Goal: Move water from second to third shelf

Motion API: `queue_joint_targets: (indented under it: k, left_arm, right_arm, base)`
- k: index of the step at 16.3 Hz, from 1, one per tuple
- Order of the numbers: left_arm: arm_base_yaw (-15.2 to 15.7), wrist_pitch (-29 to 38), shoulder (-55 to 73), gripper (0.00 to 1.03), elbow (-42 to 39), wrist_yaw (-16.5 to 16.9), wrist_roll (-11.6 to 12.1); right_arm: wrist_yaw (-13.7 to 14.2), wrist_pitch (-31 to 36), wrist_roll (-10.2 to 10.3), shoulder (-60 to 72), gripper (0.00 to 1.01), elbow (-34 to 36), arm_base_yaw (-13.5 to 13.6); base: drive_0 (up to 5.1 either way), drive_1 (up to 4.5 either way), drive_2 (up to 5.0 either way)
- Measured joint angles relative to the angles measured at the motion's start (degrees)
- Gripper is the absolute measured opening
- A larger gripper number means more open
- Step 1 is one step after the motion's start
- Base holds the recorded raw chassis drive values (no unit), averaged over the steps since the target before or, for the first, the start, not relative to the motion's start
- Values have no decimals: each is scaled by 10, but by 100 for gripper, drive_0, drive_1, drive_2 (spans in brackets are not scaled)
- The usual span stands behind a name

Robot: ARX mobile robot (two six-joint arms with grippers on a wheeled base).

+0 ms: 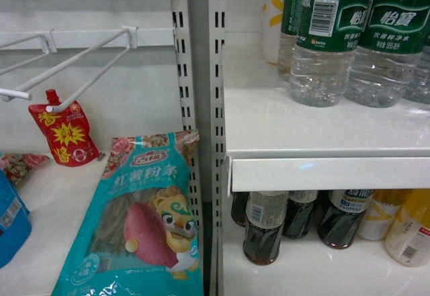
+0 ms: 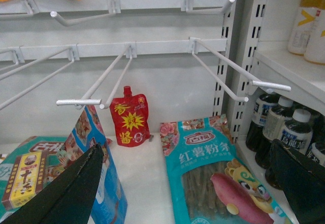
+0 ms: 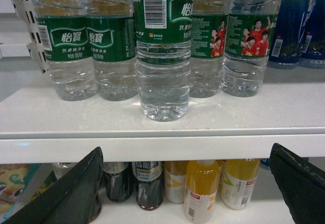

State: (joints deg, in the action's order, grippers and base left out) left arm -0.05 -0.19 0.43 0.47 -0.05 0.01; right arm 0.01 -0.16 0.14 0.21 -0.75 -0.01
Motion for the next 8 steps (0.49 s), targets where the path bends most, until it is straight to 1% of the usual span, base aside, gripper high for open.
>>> queue_joint_targets:
  k: [8]
  left_arm:
    - [0, 0, 0, 98, 0, 0, 0]
  right_arm:
    - [0, 1, 0, 0, 98, 0, 0]
  base:
    - [0, 0, 0]
